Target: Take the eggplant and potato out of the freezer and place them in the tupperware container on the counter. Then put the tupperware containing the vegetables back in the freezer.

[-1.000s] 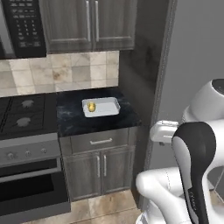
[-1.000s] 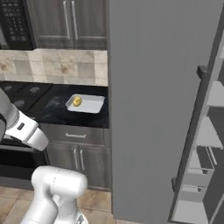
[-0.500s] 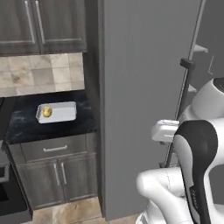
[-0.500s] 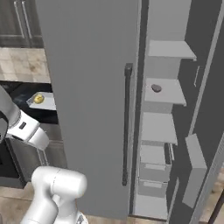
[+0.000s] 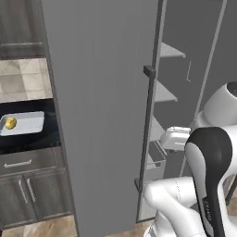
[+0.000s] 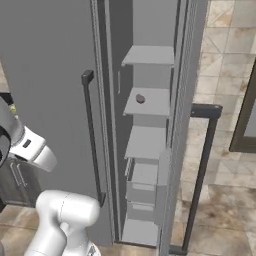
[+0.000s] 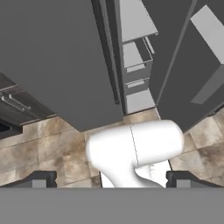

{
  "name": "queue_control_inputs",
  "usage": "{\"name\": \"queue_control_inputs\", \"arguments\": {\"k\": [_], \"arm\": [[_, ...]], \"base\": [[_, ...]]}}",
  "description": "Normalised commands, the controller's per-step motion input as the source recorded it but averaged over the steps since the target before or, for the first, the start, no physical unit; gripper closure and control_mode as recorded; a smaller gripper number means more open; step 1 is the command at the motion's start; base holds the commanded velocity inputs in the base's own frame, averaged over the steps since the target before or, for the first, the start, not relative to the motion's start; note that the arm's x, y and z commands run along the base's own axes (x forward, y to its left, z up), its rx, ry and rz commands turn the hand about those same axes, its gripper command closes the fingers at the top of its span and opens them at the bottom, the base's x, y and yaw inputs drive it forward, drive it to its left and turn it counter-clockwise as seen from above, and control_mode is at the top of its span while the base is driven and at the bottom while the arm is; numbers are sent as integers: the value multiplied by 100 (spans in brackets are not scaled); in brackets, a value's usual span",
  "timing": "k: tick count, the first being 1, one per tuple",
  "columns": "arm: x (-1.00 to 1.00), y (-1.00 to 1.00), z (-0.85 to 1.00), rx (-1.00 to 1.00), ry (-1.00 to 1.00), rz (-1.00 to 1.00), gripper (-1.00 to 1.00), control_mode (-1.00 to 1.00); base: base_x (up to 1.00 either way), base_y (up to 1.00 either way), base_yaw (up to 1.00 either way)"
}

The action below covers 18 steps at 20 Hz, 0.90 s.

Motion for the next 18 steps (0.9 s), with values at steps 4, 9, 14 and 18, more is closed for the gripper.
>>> {"name": "queue_control_inputs", "arguments": {"k": [4, 9, 14, 18], "arm": [[0, 0, 0, 0, 0, 0, -100, 100], [0, 0, 0, 0, 0, 0, -100, 100], [0, 0, 0, 0, 0, 0, -100, 100], [0, 0, 0, 0, 0, 0, -100, 100]], "base": [[29, -37, 0], [40, -38, 0], [36, -61, 0], [37, -65, 0]]}}
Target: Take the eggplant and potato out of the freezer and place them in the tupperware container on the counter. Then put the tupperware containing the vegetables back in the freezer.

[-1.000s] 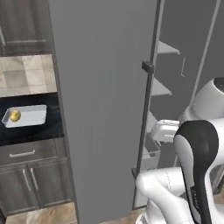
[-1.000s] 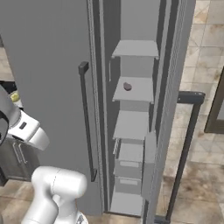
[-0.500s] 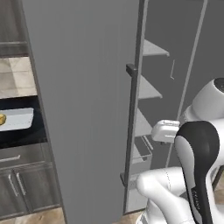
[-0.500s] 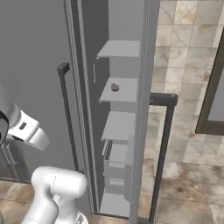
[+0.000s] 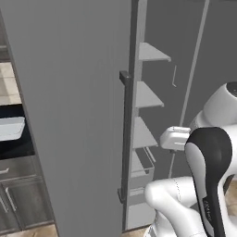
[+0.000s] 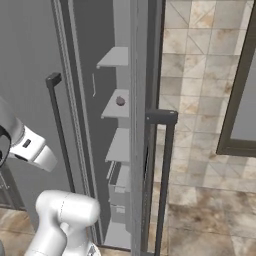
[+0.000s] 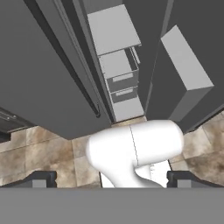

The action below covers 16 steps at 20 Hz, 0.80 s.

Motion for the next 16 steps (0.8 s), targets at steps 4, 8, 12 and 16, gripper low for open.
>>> {"name": "queue_control_inputs", "arguments": {"k": [4, 8, 12, 16], "arm": [[0, 0, 0, 0, 0, 0, -100, 100], [0, 0, 0, 0, 0, 0, -100, 100], [0, 0, 0, 0, 0, 0, -100, 100], [0, 0, 0, 0, 0, 0, -100, 100]], "base": [[53, -38, 0], [63, -22, 0], [73, -26, 0], [83, -21, -1]]}}
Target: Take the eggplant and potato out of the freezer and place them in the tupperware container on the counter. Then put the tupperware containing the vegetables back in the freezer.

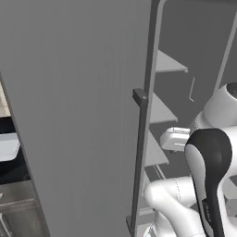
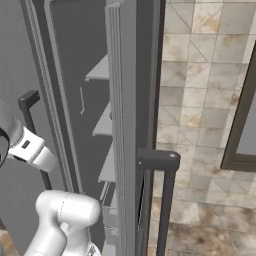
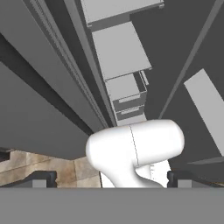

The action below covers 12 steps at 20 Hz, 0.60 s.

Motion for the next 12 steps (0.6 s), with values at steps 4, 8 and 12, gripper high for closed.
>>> {"name": "queue_control_inputs", "arguments": {"k": [4, 8, 12], "arm": [[0, 0, 0, 0, 0, 0, -100, 100], [0, 0, 0, 0, 0, 0, -100, 100], [0, 0, 0, 0, 0, 0, -100, 100]], "base": [[71, -29, -2], [56, -53, -1], [40, -81, 0]]}}
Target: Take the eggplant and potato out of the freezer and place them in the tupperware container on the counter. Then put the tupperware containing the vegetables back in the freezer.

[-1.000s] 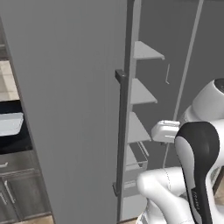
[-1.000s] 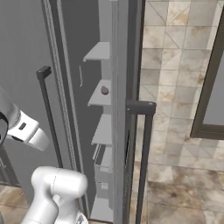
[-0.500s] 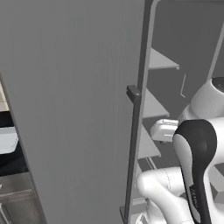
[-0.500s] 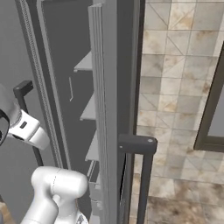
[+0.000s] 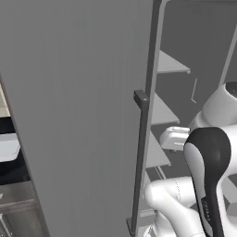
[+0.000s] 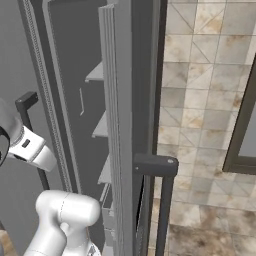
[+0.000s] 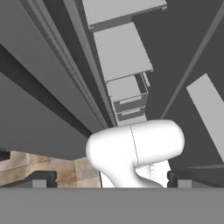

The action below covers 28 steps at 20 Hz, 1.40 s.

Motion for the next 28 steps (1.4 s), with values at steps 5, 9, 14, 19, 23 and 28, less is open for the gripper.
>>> {"name": "queue_control_inputs", "arguments": {"k": [5, 9, 14, 19, 23, 28], "arm": [[0, 0, 0, 0, 0, 0, -100, 100], [0, 0, 0, 0, 0, 0, -100, 100], [3, -52, 0, 0, 0, -3, -100, -100], [-1, -97, 0, 0, -8, -2, -100, -100], [12, -74, 0, 0, -6, 0, -100, -100], [53, -21, 0, 0, -6, 0, -100, -100]], "base": [[42, -83, 0], [41, -77, -1], [13, -29, -1], [0, 0, 0], [0, 0, 0], [0, 0, 0]]}}
